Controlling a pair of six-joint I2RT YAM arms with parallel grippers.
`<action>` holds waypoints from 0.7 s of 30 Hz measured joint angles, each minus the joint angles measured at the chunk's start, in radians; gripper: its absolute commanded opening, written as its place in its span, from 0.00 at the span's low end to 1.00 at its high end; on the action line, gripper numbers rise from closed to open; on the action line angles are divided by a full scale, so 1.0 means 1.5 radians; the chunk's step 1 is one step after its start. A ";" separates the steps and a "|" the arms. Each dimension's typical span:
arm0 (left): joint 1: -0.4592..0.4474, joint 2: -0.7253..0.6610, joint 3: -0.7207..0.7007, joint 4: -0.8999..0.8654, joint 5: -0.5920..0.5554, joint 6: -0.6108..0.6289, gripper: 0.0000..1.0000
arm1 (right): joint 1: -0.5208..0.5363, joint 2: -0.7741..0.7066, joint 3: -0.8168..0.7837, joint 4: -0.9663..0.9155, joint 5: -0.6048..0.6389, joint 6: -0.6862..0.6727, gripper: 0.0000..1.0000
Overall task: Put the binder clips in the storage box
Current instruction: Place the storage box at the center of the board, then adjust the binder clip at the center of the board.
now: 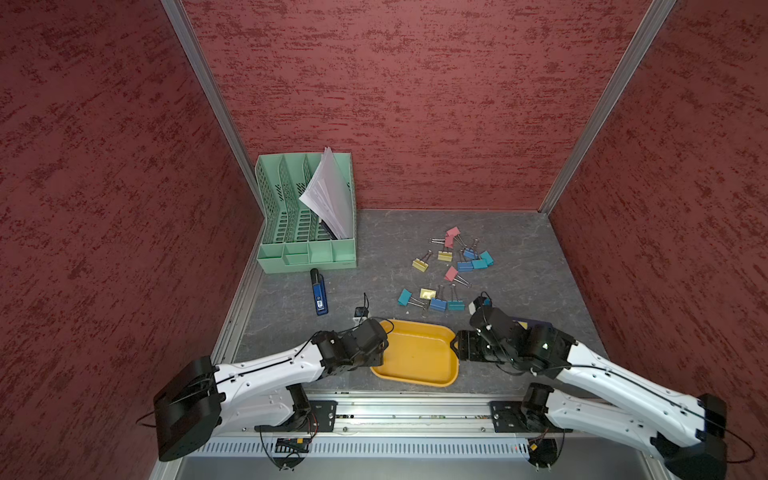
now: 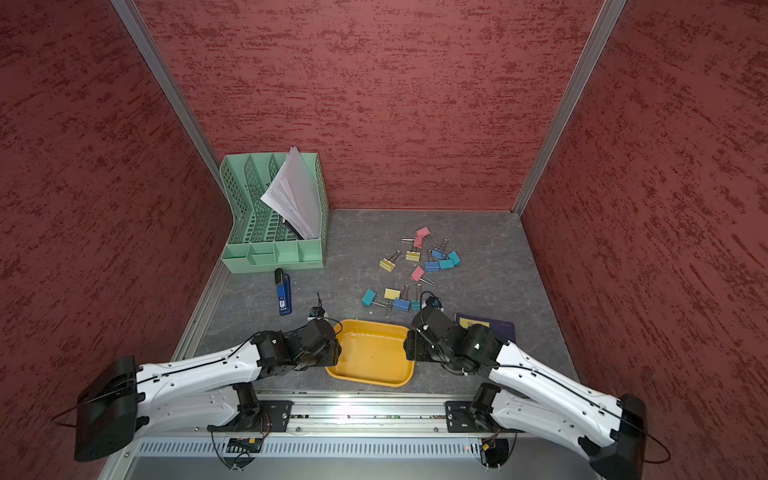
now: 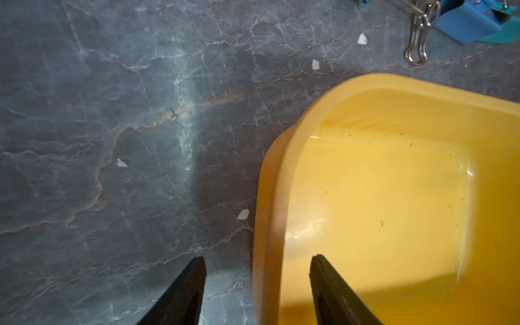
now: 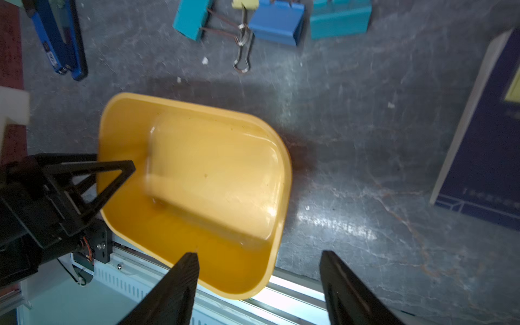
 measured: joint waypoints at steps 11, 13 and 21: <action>0.044 -0.020 0.013 -0.002 0.003 0.052 0.66 | -0.203 0.420 0.274 0.123 -0.101 -0.113 0.80; 0.057 -0.027 0.013 -0.002 0.009 0.061 0.66 | -0.216 0.489 0.315 0.130 -0.114 -0.115 0.80; 0.087 -0.040 0.013 -0.004 0.028 0.086 0.66 | -0.234 0.662 0.451 0.149 -0.136 -0.151 0.39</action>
